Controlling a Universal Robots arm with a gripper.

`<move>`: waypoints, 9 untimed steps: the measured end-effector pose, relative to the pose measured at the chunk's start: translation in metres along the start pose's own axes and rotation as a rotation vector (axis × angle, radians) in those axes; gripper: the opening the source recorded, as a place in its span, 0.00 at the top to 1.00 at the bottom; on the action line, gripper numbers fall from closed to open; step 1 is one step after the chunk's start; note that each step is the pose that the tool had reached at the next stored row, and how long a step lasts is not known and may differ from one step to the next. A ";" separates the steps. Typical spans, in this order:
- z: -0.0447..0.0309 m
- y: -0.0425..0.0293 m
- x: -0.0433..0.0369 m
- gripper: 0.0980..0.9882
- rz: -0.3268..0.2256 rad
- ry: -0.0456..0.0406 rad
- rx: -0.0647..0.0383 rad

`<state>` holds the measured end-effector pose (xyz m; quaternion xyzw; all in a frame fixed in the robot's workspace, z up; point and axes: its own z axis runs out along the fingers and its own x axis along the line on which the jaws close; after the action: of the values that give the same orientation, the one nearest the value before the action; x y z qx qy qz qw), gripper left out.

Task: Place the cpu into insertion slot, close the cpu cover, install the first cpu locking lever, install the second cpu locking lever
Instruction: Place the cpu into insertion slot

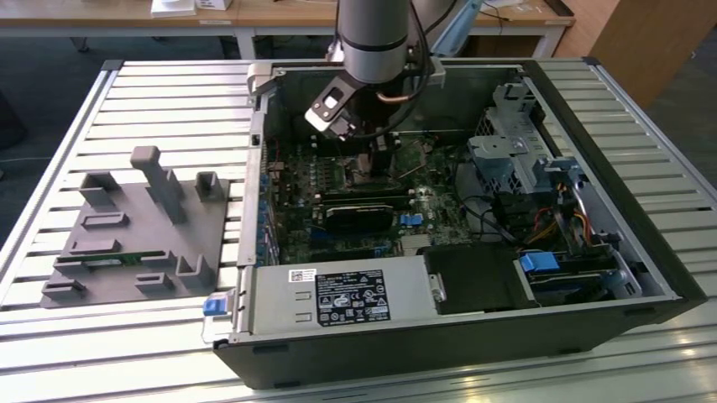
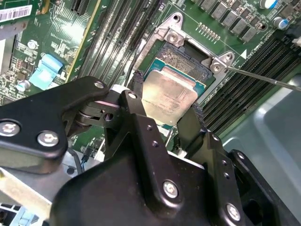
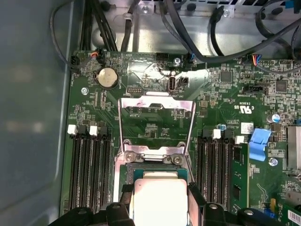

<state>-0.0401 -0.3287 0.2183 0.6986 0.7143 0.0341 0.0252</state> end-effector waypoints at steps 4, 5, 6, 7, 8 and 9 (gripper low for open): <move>0.0027 -0.0010 0.0003 0.50 0.002 -0.0001 0.000; 0.0035 -0.0011 0.0004 0.50 0.002 -0.0002 0.000; 0.0046 -0.0012 0.0006 0.50 0.002 -0.0003 0.000; 0.0057 -0.0013 0.0009 0.50 0.004 -0.0006 0.000; 0.0071 -0.0014 0.0012 0.50 0.006 -0.0009 0.000; 0.0082 -0.0015 0.0015 0.50 0.010 -0.0013 0.000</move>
<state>-0.0410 -0.3271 0.2099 0.7022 0.7108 0.0338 0.0255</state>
